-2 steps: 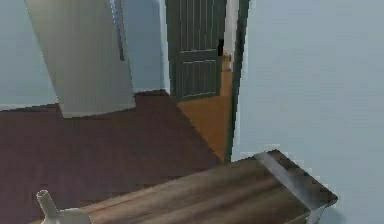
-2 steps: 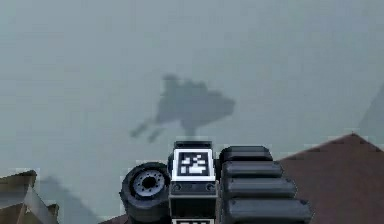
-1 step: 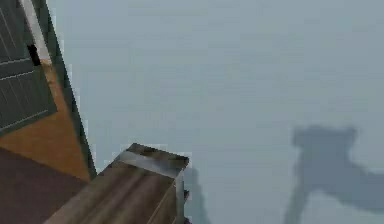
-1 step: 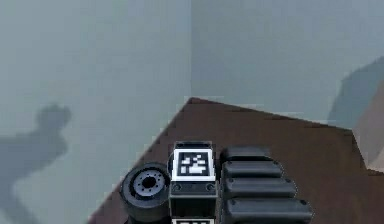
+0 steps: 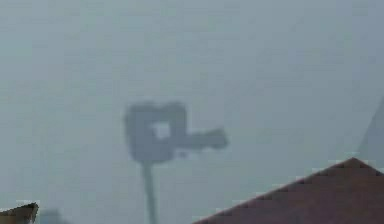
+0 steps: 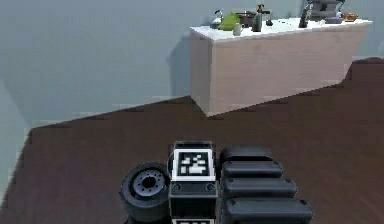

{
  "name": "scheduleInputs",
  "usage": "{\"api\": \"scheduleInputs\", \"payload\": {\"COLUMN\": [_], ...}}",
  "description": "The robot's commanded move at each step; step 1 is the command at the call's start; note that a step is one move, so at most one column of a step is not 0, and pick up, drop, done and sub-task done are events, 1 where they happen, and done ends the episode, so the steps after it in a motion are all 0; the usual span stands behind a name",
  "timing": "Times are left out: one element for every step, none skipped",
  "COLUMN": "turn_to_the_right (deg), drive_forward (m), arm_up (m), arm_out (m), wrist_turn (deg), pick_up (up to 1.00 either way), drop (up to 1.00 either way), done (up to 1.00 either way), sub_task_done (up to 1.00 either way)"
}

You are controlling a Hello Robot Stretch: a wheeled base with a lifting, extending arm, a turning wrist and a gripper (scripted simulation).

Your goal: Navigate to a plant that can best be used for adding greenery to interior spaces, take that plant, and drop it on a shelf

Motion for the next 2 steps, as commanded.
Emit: {"api": "scheduleInputs", "payload": {"turn_to_the_right": [45.0,12.0], "drive_forward": [0.00,0.00], "arm_up": [0.00,0.00], "arm_out": [0.00,0.00], "wrist_turn": [0.0,0.0], "pick_up": [0.00,0.00], "drop": [0.00,0.00], "done": [0.00,0.00], "sub_task_done": [0.00,0.00]}}
